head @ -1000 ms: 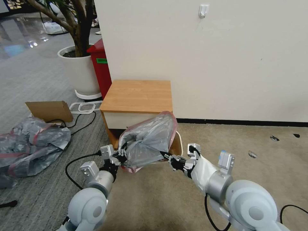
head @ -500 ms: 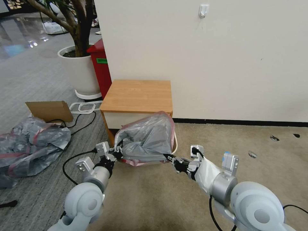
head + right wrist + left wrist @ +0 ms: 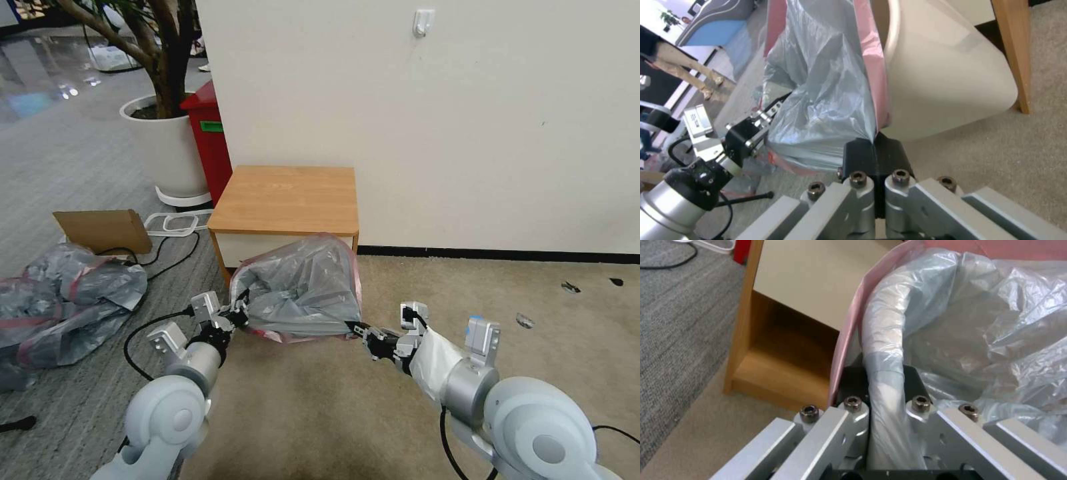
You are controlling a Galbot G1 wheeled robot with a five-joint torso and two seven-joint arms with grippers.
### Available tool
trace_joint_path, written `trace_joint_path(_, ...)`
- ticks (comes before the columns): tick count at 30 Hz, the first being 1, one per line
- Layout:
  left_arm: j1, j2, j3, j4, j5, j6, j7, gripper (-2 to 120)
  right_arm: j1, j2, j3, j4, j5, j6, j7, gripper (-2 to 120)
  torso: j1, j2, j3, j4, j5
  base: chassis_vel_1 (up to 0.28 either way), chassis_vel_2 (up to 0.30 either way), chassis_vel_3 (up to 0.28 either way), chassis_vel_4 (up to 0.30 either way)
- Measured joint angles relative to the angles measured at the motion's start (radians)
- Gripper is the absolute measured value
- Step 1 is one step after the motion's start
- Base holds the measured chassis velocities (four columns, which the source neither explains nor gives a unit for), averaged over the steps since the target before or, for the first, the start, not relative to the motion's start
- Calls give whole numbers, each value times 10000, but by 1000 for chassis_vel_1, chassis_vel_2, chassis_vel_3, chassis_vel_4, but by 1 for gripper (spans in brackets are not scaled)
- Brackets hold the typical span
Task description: Pick up the garbage bag from the table and place it over the trash can.
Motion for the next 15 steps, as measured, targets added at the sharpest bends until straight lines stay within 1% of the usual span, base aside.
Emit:
trace_joint_path(8,18,-21,15,-39,13,0,-82,5,-50,149,-20,282,-192,41,174,0,0,0,0,0,0,0,0,0,0)
trace_joint_path(9,-26,-20,29,-5,32,1,-140,5,-125,213,-15,428,-297,149,181,7,0,0,0,1,1,0,0,0,0)
trace_joint_path(10,-74,-18,62,59,46,9,-208,5,-205,267,-11,550,-341,187,175,12,0,0,0,0,0,0,0,0,0)
trace_joint_path(11,-115,-13,92,103,51,22,-260,5,-266,307,0,647,-376,206,165,15,0,0,0,0,-2,0,0,0,0)
trace_joint_path(12,-115,-13,92,103,51,22,-260,5,-266,307,0,647,-376,206,165,15,0,0,0,0,-2,0,0,0,0)
trace_joint_path(14,-234,24,170,229,64,52,-376,5,-423,382,22,769,-511,224,87,25,0,0,0,0,-1,0,0,0,0)
trace_joint_path(15,-272,43,208,280,64,61,-423,5,-534,422,52,778,-644,237,-22,28,0,0,0,0,-1,0,0,0,0)
